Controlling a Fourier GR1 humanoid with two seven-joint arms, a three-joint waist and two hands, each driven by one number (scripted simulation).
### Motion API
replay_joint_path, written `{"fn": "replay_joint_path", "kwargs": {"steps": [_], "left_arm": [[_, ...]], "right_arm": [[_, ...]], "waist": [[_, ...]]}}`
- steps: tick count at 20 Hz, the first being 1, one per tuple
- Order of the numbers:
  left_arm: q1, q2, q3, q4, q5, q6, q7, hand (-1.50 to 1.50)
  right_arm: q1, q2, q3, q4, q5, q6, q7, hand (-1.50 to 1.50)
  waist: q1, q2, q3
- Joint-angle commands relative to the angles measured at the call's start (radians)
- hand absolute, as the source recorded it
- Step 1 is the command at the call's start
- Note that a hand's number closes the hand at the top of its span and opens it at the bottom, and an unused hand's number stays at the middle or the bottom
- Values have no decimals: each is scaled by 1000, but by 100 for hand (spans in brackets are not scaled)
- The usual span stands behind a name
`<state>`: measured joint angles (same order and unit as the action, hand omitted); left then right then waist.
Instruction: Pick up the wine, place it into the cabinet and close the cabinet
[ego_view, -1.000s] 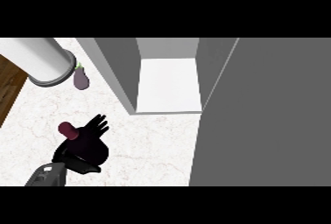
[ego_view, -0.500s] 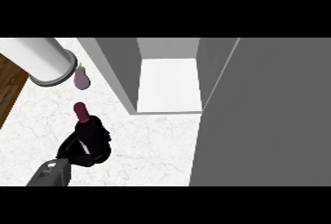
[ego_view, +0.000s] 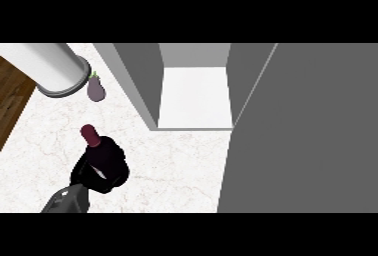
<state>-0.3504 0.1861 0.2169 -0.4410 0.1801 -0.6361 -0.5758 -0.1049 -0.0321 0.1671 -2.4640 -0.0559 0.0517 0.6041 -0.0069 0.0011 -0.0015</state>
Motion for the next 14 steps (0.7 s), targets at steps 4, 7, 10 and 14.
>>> {"fn": "replay_joint_path", "kwargs": {"steps": [4,7,10,14], "left_arm": [[21,-93,138,-43,112,237,-158,150],[26,-103,140,-82,132,252,-170,150],[51,-93,111,-97,134,182,-195,150],[166,-137,48,-400,178,232,12,150]], "right_arm": [[35,-9,-20,-37,-45,23,-15,-150],[13,-1,-6,-33,-13,6,4,-150],[6,12,29,-7,28,1,-5,-150],[35,-12,-47,-31,-50,33,-16,-150]], "waist": [[4,-2,1],[7,-2,1],[5,-1,1],[13,-4,2]]}}
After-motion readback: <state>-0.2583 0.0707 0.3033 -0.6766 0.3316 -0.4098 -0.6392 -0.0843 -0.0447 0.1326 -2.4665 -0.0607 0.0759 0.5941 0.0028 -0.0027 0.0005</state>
